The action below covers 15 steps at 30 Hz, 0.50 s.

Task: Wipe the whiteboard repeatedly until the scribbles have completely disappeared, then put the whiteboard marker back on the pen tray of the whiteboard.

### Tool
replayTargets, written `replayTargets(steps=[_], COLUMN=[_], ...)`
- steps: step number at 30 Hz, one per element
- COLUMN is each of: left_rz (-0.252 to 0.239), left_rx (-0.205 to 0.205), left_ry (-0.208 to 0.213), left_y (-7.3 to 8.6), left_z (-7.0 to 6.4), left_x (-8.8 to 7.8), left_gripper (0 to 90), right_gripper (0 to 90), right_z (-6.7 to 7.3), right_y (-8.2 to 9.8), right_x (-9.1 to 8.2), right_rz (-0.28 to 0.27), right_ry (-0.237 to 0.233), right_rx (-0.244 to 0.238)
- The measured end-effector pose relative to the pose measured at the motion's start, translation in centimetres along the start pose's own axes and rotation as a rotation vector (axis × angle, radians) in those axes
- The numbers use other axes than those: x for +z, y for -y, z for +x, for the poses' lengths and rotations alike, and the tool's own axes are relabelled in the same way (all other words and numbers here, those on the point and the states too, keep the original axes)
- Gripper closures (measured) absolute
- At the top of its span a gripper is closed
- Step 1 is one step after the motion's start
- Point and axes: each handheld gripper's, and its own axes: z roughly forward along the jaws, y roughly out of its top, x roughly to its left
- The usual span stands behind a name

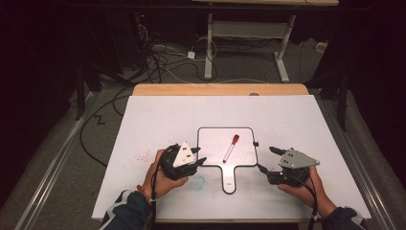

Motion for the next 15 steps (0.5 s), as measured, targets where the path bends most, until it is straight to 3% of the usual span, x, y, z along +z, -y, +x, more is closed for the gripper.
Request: replayTargets(steps=[5, 7, 10, 15], left_rz=[0.018, 0.016, 0.027, 0.083], left_rx=[-0.028, -0.065, -0.116, -0.165], left_ry=[-0.058, -0.074, -0.090, -0.114], left_y=[2.3, 3.3, 5.0, 7.0], left_z=[0.4, 0.7, 1.0, 1.1], left_x=[-1.7, -2.4, -3.5, -4.5], left_gripper=[28.1, 23.0, 20.3, 18.4], right_gripper=[29.4, 28.8, 29.4, 31.4], right_z=[-0.3, -0.4, -0.7, -1.5], right_y=[-0.1, -0.1, -0.5, -1.7], right_x=[-0.2, -0.2, -0.2, 0.3], right_rz=[-0.008, -0.004, -0.001, 0.008], right_ry=[0.003, -0.009, -0.044, -0.089], right_rx=[-0.001, -0.001, -0.033, -0.065])
